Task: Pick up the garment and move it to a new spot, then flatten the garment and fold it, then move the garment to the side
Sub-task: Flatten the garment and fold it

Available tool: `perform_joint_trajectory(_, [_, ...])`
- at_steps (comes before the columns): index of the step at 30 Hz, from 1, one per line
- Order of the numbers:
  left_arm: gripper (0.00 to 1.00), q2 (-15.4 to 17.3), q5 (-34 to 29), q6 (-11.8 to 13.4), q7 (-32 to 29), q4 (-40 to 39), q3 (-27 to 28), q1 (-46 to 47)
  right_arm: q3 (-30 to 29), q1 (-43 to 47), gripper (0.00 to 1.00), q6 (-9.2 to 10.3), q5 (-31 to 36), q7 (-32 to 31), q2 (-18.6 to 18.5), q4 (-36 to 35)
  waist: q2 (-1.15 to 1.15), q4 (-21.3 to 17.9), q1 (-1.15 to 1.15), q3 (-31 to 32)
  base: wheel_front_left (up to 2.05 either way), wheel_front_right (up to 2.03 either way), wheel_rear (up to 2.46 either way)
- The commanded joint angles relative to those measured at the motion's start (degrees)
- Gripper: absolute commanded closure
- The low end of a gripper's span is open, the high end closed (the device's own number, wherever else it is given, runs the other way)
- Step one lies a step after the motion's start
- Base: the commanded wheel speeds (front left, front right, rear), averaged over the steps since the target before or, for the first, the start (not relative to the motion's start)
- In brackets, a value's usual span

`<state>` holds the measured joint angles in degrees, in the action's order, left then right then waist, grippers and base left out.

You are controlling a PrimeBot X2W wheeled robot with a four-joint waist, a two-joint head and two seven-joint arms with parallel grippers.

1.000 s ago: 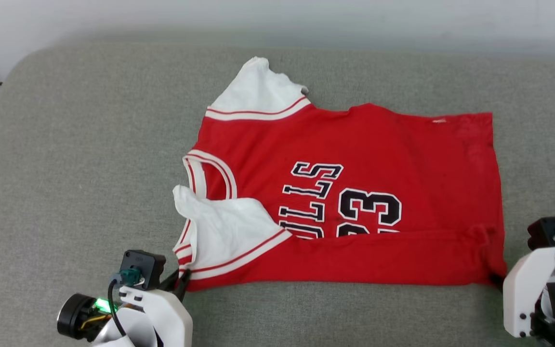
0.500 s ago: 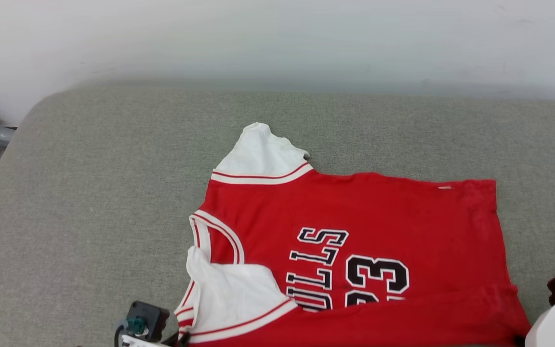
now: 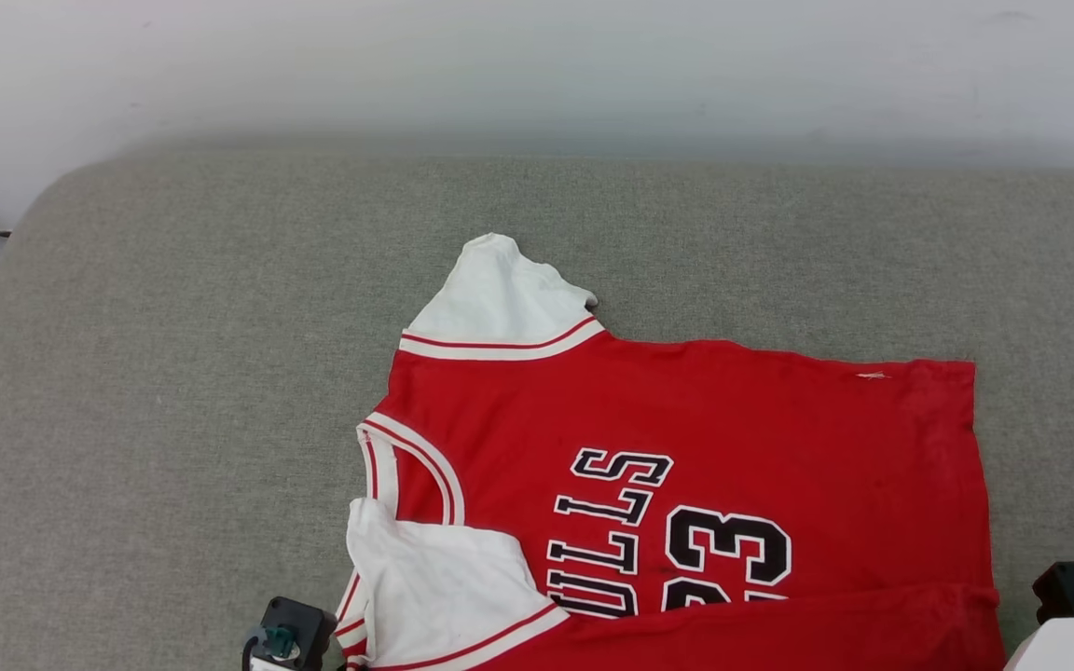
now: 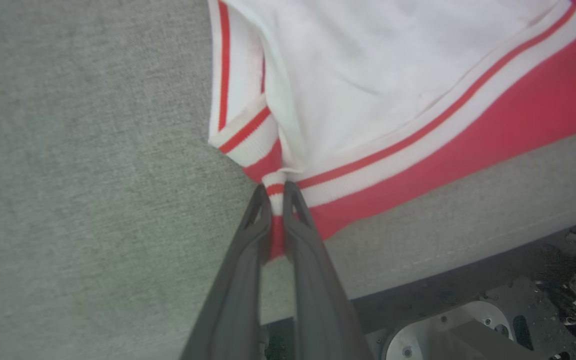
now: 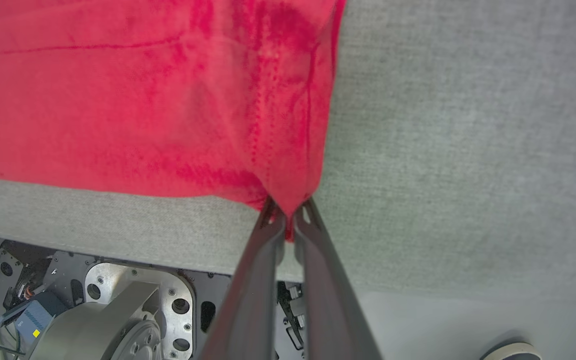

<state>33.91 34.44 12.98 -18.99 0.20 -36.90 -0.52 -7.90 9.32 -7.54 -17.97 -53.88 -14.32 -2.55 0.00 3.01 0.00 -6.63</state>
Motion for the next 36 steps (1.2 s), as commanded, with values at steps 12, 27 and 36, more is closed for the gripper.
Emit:
perform_joint_trajectory(12, [0.00, -0.4, -1.2, 0.7, 1.8, 1.7, 0.2, 2.2, 0.1, -3.8, 0.00, 0.10, -1.0, 4.1, 0.4, 2.3, 0.00, 0.5, 0.00, 0.8, 0.00, 0.00, 0.00])
perform_joint_trajectory(27, [0.00, -4.1, -5.1, 3.9, 20.4, -3.8, 5.7, 5.5, 3.4, -8.4, 0.00, 0.08, -2.6, 28.8, 0.0, -5.4, 0.00, -0.4, 0.00, 3.7, 0.00, 0.00, 0.00])
perform_joint_trajectory(36, [0.00, -8.2, -8.1, 2.9, 33.4, -0.7, 7.2, 5.7, 6.4, -7.6, 0.00, 0.08, -0.7, 49.8, 2.9, -2.0, 0.00, -1.1, 0.00, 3.2, 0.00, 0.00, 0.00])
